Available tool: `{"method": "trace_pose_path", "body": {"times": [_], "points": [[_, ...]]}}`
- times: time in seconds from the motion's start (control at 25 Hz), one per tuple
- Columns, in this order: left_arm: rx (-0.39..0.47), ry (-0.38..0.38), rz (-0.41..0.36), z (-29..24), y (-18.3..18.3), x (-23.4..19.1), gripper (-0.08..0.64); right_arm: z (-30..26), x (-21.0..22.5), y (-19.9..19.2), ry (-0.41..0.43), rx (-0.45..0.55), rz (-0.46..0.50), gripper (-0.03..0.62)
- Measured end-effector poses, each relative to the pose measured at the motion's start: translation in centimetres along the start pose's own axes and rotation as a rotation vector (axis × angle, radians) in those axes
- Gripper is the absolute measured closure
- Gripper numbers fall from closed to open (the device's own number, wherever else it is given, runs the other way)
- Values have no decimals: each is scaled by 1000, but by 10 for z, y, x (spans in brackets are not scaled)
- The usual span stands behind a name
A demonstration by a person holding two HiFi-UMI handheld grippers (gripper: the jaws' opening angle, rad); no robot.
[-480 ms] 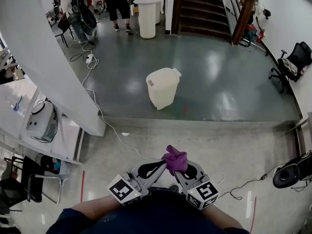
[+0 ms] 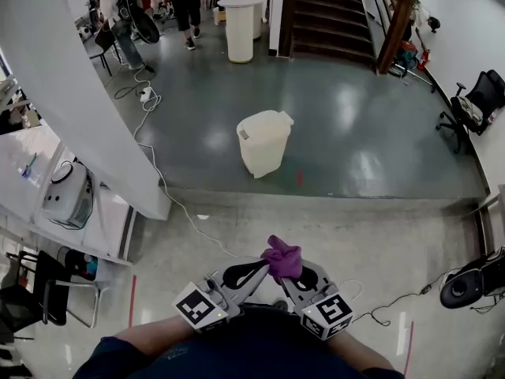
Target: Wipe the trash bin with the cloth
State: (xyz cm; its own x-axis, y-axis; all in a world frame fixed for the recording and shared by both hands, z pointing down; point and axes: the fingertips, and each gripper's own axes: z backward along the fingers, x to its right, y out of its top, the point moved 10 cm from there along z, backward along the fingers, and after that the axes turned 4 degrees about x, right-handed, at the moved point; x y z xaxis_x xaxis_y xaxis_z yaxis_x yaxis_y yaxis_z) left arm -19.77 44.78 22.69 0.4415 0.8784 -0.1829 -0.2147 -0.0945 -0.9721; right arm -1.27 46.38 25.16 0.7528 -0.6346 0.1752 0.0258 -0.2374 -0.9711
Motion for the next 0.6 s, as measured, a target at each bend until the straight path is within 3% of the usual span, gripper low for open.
{"method": "trace_pose_path", "body": {"times": [0.6], "points": [[-8, 32, -9, -47, -9, 14, 572, 23, 49, 2, 30, 0, -7, 515]]}}
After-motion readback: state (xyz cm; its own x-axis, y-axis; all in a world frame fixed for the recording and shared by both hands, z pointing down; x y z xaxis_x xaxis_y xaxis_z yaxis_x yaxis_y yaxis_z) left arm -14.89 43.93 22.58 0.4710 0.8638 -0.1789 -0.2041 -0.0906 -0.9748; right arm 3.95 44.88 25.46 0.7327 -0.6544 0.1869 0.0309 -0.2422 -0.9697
